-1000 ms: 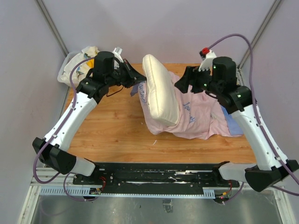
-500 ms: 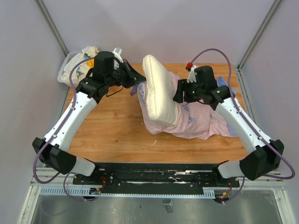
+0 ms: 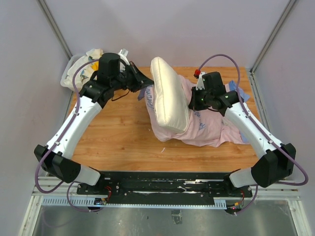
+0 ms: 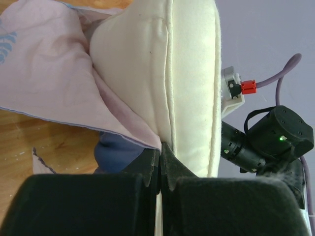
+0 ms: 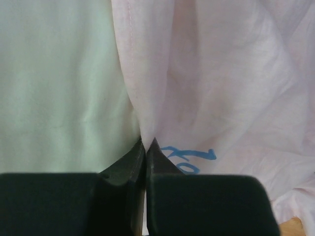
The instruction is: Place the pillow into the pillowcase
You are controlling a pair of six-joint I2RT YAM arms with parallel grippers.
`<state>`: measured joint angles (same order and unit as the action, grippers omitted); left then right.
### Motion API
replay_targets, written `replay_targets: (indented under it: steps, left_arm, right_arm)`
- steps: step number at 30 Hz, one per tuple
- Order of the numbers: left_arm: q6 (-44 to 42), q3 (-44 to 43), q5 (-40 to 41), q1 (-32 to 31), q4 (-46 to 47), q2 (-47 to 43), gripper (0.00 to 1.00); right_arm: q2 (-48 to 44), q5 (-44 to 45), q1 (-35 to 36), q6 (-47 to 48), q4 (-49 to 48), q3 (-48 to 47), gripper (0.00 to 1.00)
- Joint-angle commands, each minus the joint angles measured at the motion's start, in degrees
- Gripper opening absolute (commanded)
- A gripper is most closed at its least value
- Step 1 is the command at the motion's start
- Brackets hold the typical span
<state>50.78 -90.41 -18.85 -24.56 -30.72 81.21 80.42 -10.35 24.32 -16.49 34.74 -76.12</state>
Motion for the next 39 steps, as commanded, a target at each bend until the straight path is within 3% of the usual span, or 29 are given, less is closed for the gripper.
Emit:
replay_targets:
  steps: [1, 14, 19, 23, 28, 31, 36, 39]
  left_arm:
    - [0.11, -4.92, -1.49, 0.30, 2.67, -0.09, 0.00]
    - [6.74, -18.99, -7.87, 1.52, 7.40, 4.32, 0.00]
    - [9.47, -17.45, -11.21, 2.43, 12.48, 5.00, 0.00]
    - [15.38, -16.22, -15.14, 3.96, 19.45, 5.16, 0.00]
    - [17.89, -27.67, -15.68, 4.74, 19.94, 7.89, 0.00]
    - [21.50, -32.48, -16.75, 5.13, 22.02, 10.22, 0.00]
    - [26.73, -29.75, -18.59, 5.20, 31.24, 9.74, 0.00]
    - [28.97, -21.72, -18.78, 5.18, 36.72, 7.14, 0.00]
  right_arm:
    - [-1.30, -2.48, -0.59, -0.38, 0.50, -2.12, 0.01]
    - [-4.98, -9.62, -0.84, -3.12, 2.76, -28.13, 0.00]
    - [-4.00, -11.51, -1.02, -4.53, 3.38, -39.53, 0.01]
    - [-4.48, -9.48, -1.10, -4.47, 1.90, -37.84, 0.01]
    - [-5.32, -7.77, -2.00, -5.94, -2.02, -28.95, 0.01]
    - [-4.73, -8.40, -2.80, -8.38, -4.79, -29.20, 0.01]
    - [-3.23, -11.41, -2.96, -11.66, -10.59, -37.34, 0.01]
    - [-2.41, -13.72, -2.96, -13.29, -15.15, -42.66, 0.00]
